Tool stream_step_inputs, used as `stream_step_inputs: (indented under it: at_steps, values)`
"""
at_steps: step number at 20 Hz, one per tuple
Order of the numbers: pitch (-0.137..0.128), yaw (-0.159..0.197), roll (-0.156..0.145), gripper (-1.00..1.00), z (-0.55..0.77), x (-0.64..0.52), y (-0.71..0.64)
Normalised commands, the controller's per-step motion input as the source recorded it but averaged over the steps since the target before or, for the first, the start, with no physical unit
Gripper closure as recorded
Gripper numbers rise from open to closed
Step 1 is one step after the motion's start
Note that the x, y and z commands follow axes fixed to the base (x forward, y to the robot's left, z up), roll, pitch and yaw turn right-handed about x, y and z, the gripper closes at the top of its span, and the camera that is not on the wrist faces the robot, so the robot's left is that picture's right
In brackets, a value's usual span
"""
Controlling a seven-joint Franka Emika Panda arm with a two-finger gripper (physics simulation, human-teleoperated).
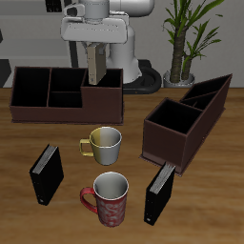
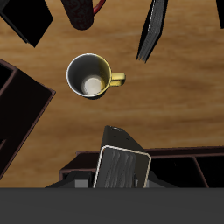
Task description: Place the yellow book into the back desk caddy's right compartment and place the left black book into the back desk caddy's right compartment
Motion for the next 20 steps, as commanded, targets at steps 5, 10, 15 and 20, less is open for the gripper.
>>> stream_step_inputs:
  at_steps: [5,10,15,20]
  values:
    - [-0.035,0.032,0.038,1.00,0.27,-0.44,0.31]
    - [-0.003,0.022,0.021,1.00,-0.04,-0.38,0.01]
    - [0.011,-0.024,-0.037,1.00,-0.14,-0.28,-0.23]
    - [0.004,-0.013,0.000,1.00,-0.09,-0.26,-0.08]
